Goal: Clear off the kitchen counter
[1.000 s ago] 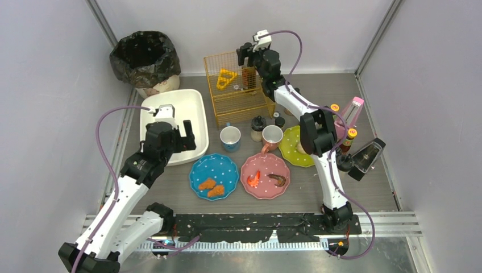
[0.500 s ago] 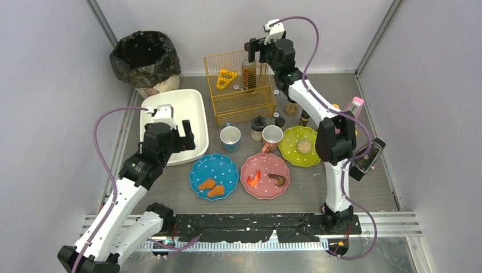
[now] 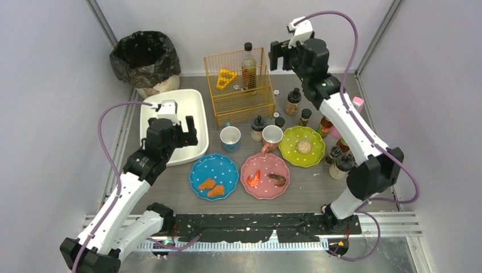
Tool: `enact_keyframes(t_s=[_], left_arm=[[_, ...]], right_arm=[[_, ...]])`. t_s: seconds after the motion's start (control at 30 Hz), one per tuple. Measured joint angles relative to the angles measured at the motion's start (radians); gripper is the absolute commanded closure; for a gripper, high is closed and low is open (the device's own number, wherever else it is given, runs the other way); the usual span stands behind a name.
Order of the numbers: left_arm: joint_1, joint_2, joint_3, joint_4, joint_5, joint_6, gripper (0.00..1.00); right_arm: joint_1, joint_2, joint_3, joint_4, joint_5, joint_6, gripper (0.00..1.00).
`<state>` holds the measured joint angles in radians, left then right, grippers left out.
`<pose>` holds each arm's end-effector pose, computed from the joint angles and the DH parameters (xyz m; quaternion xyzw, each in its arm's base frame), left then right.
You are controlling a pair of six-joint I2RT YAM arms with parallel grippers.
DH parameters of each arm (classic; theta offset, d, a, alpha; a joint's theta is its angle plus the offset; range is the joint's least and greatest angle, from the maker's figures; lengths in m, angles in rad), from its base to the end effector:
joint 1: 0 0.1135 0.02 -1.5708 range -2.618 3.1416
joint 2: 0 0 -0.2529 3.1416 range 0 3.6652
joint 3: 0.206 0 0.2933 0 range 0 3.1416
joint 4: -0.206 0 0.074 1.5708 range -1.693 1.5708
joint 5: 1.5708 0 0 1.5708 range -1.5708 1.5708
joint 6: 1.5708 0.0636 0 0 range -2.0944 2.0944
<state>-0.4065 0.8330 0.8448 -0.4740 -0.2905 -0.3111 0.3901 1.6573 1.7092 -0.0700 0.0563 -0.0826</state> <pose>0.2433 -0.0849 0.3038 -0.0360 0.8440 -0.0677 0.5309 0.4295 0.1727 0.4378 -0.1478 0.6980 0.0874 0.6952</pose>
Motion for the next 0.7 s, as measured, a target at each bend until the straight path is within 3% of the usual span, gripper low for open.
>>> enact_keyframes(t_s=[0.23,0.4,0.5,0.7], left_arm=[[-0.016,0.064,0.004,0.050,0.007,0.024,0.00],[-0.048,0.111,0.024,0.061,0.009,0.034,0.00],[-0.060,0.135,0.034,0.066,0.023,0.032,0.00],[-0.077,0.167,0.056,0.074,0.037,0.031,0.01]], right_arm=[[-0.086,-0.203,-0.192,-0.233,0.150,0.053,0.03],[-0.240,-0.377,-0.396,-0.341,0.208,0.148,0.01],[-0.309,-0.470,-0.505,-0.366,0.239,0.177,0.00],[-0.327,-0.534,-0.666,-0.329,0.257,0.204,0.07]])
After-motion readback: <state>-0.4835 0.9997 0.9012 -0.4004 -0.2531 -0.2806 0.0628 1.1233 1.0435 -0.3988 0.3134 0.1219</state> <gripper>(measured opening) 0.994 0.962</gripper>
